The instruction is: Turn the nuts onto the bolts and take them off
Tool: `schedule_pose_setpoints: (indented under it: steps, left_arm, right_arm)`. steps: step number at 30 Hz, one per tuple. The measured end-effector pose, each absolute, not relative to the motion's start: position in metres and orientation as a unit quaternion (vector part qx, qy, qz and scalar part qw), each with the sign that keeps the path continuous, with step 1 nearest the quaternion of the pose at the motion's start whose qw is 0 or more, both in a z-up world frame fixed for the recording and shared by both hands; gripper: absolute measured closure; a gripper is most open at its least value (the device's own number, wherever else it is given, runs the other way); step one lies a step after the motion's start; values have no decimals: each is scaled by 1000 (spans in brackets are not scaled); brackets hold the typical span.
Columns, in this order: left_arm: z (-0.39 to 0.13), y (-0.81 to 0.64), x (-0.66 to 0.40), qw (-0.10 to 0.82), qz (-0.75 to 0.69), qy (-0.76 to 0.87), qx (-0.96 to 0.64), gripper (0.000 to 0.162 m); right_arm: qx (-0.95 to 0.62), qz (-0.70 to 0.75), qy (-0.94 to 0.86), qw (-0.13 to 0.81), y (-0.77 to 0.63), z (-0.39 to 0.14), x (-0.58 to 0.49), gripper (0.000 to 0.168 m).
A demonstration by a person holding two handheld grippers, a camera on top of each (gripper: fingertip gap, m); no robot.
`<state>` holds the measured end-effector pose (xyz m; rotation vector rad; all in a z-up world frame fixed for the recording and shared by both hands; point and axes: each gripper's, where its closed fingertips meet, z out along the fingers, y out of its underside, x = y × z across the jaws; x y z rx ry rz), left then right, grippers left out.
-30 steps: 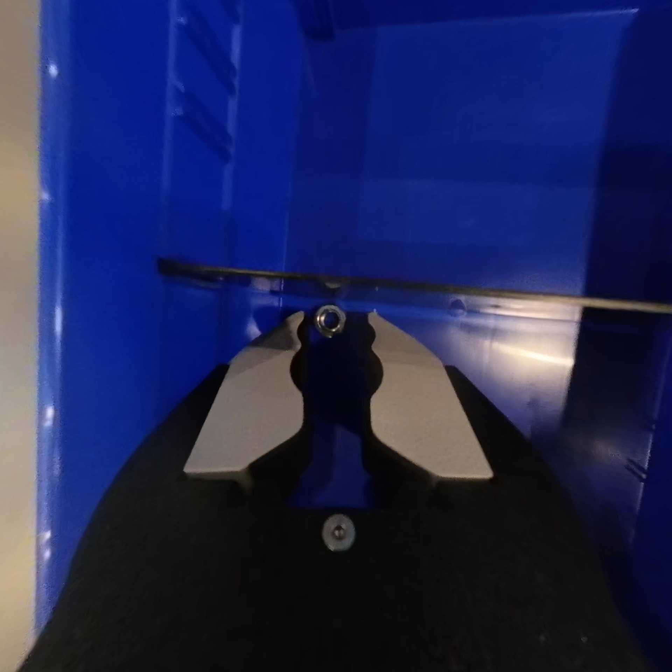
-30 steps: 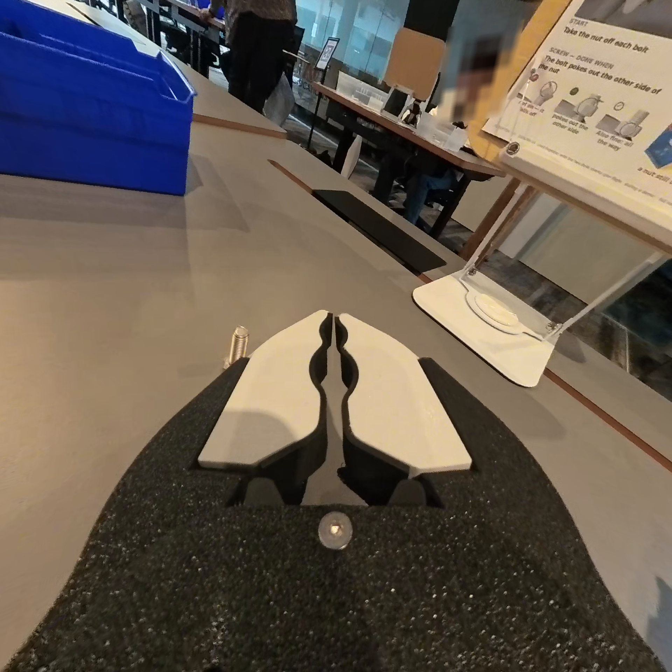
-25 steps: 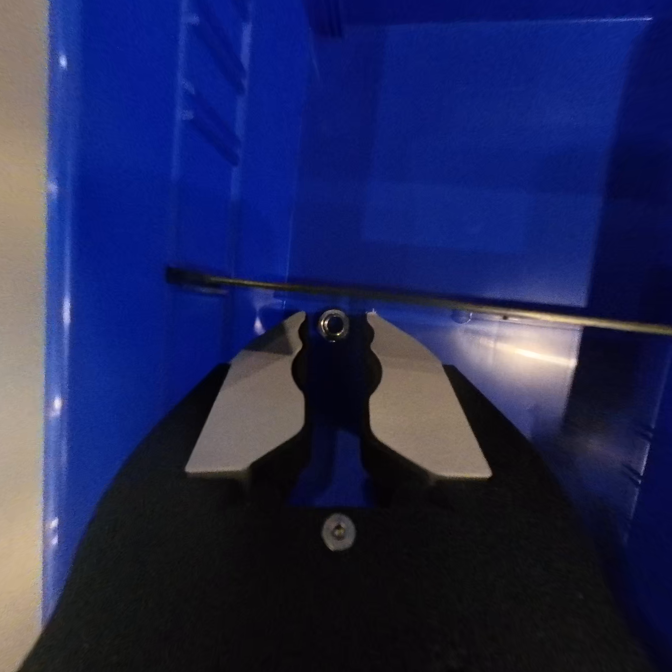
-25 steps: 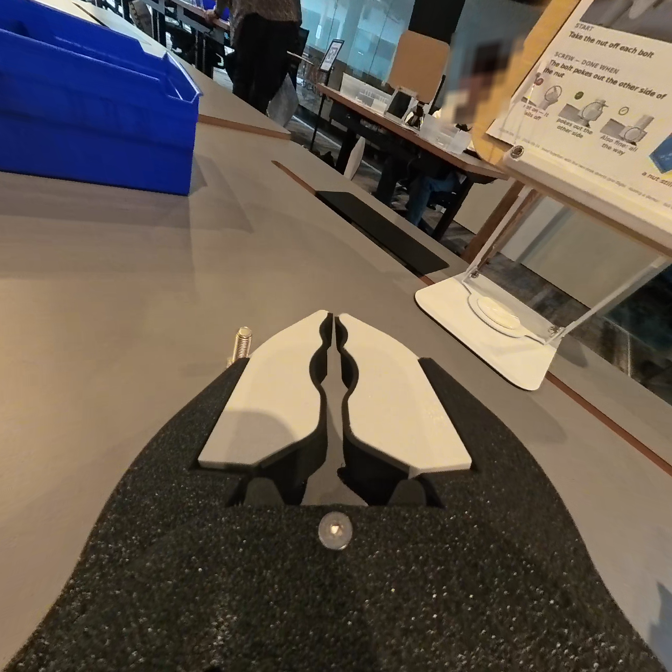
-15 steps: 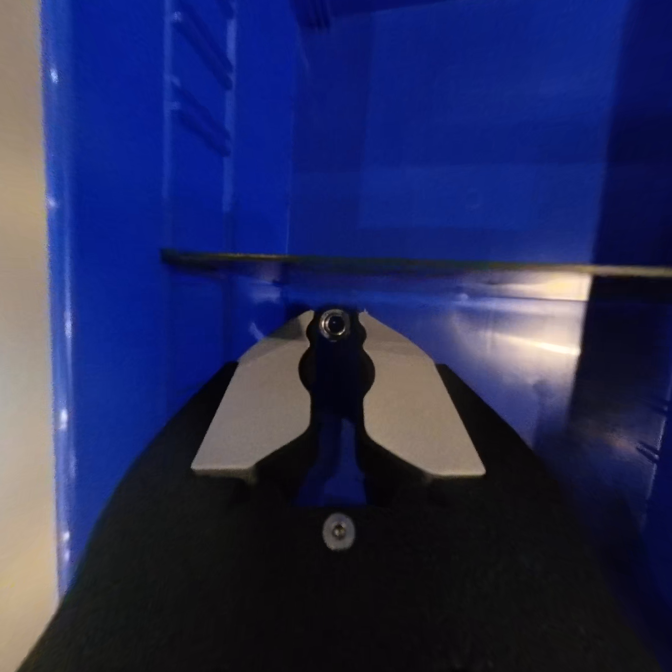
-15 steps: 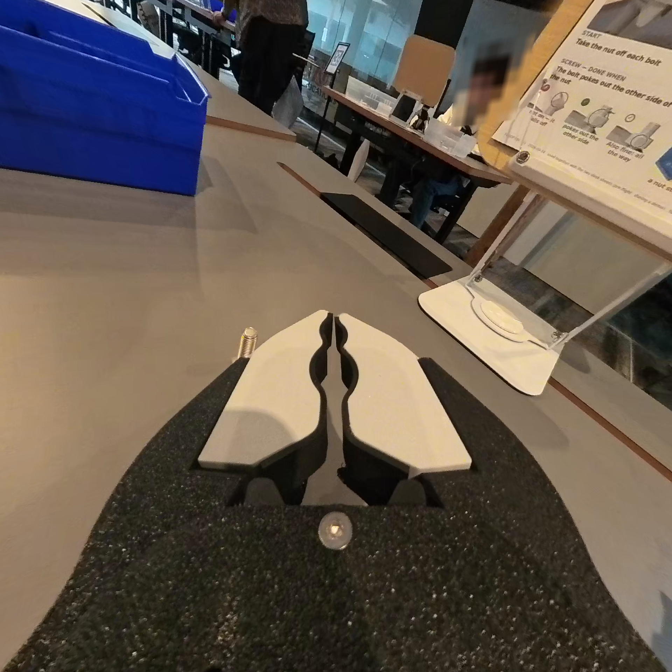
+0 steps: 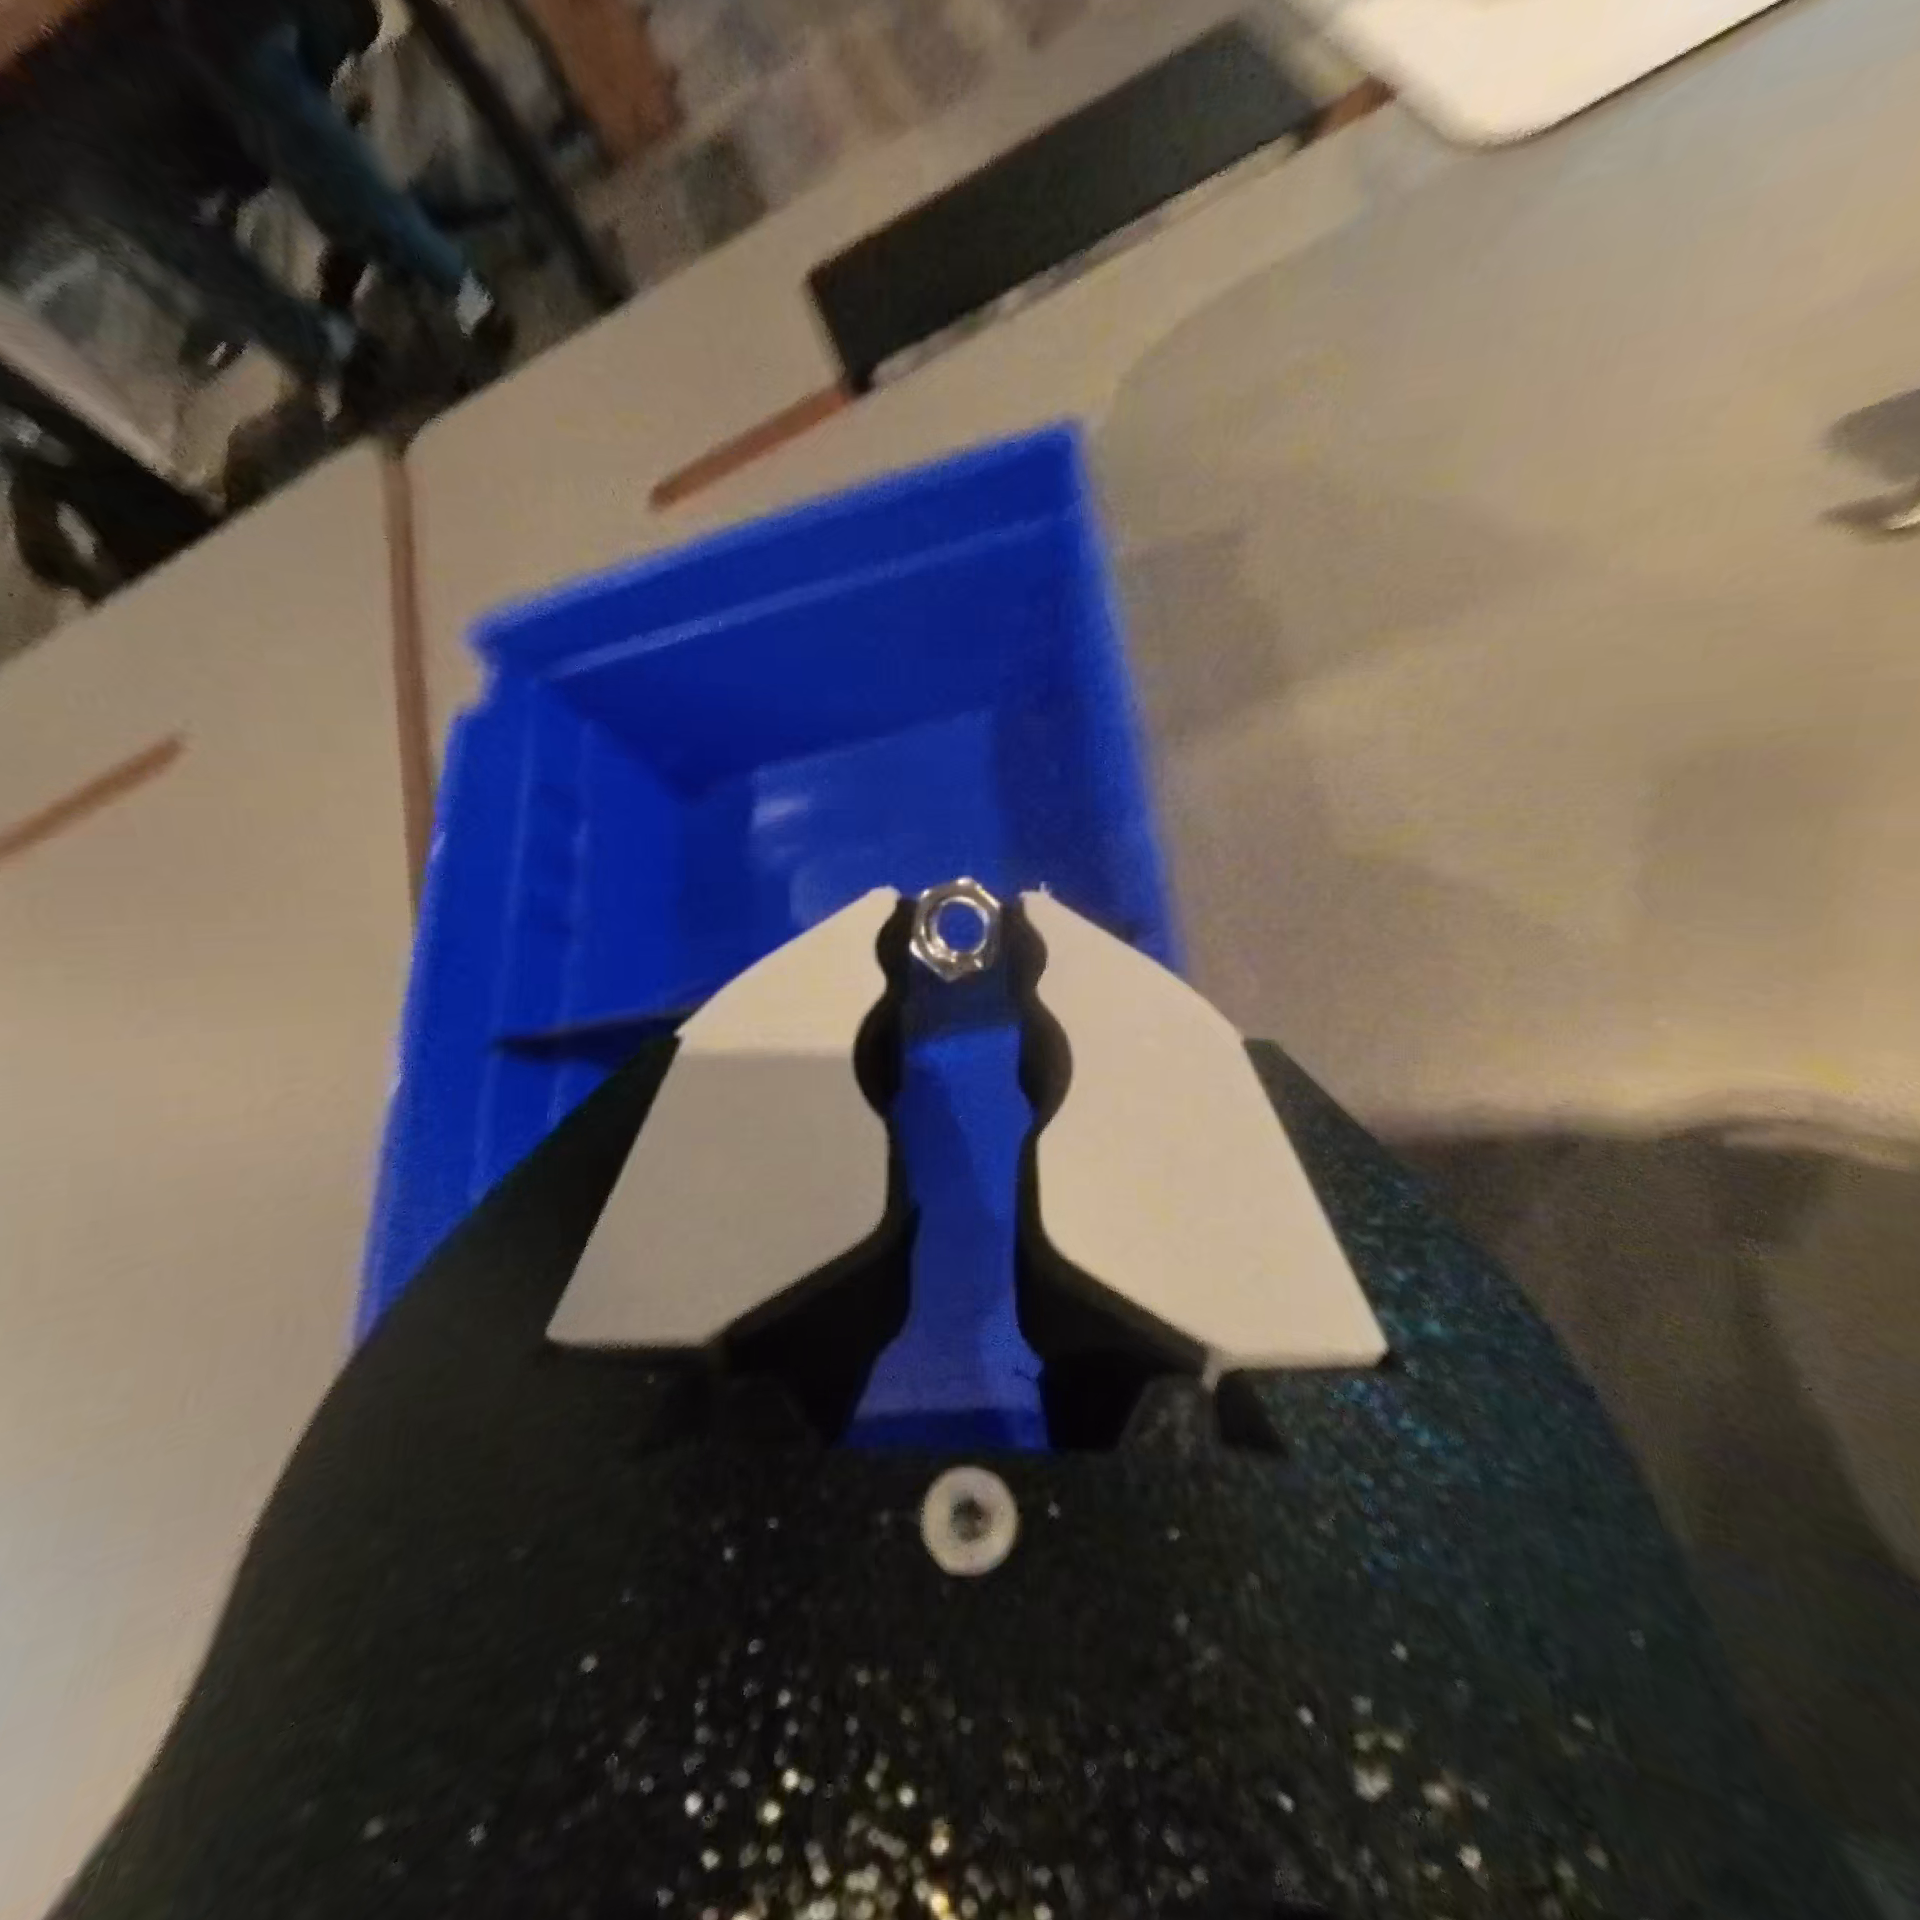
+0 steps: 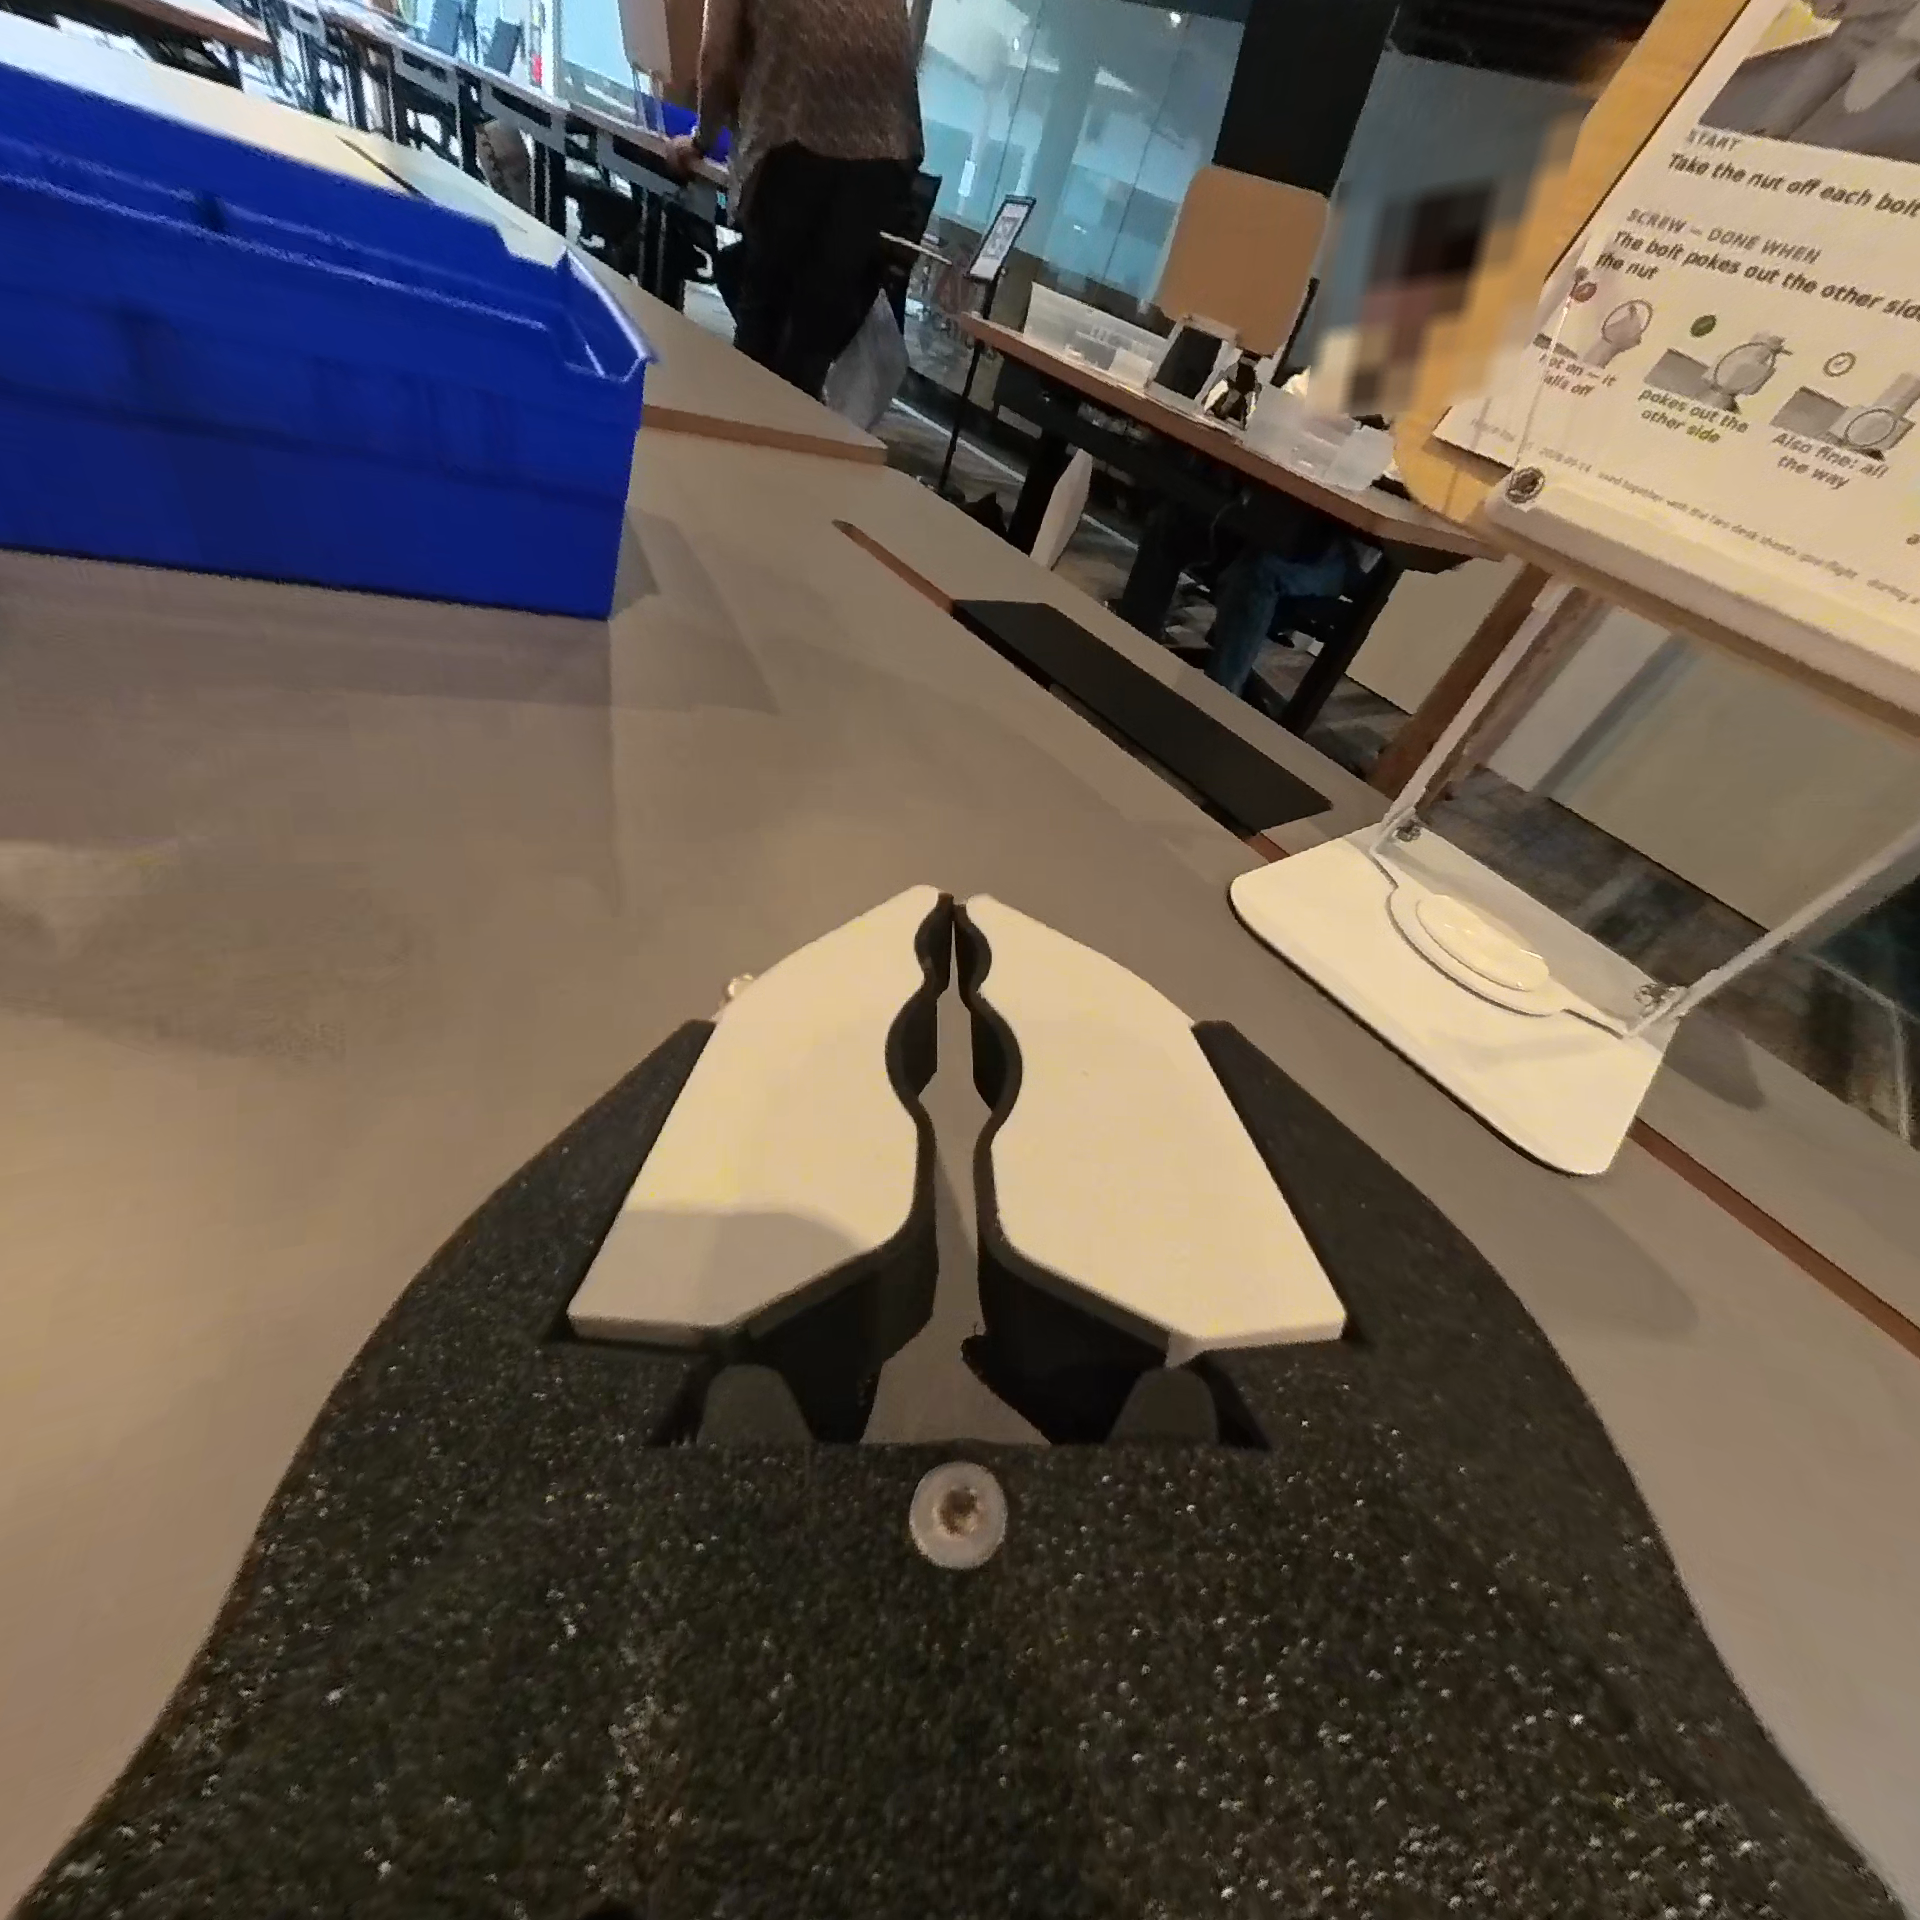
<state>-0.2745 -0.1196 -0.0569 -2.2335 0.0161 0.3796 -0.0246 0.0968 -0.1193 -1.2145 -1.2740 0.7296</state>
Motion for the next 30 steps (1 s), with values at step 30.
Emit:
schedule_pose_setpoints:
  steps: [30]
  left_arm:
    - [-184,90,34,365,-65,343,-863,145]
  right_arm:
    - [-598,311,-382,633,166,-99,36,168]
